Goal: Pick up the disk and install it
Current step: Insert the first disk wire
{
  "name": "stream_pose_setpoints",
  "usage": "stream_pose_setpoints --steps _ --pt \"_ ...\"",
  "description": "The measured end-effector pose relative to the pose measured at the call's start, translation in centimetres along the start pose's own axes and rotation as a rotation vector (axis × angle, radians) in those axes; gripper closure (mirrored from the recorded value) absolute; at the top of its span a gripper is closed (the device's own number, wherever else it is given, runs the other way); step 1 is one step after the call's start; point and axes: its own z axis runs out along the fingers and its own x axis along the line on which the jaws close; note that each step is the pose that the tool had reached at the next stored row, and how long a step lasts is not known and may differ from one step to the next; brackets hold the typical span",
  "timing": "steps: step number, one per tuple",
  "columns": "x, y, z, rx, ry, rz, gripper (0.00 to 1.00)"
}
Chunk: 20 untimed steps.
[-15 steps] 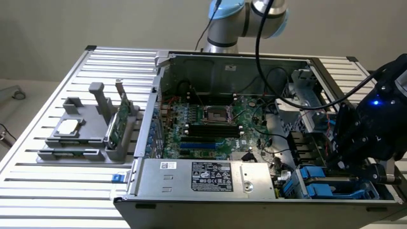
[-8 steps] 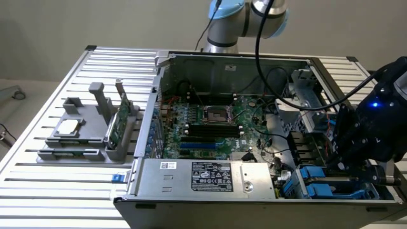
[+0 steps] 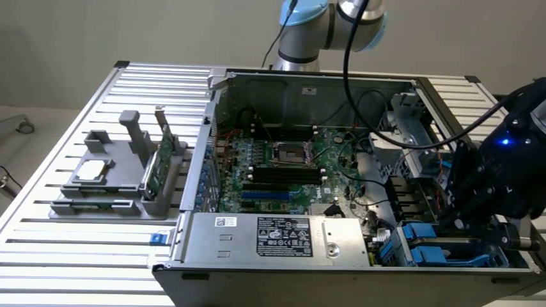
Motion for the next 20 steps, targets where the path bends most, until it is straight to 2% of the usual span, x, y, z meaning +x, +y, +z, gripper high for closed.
stream_pose_setpoints --steps 5,20 --pt "-0.16 0.02 0.15 -0.0011 0.0012 -0.001 0.84" --pt "-0.50 0.03 0.73 -0.0085 0.0158 -0.006 0.84"
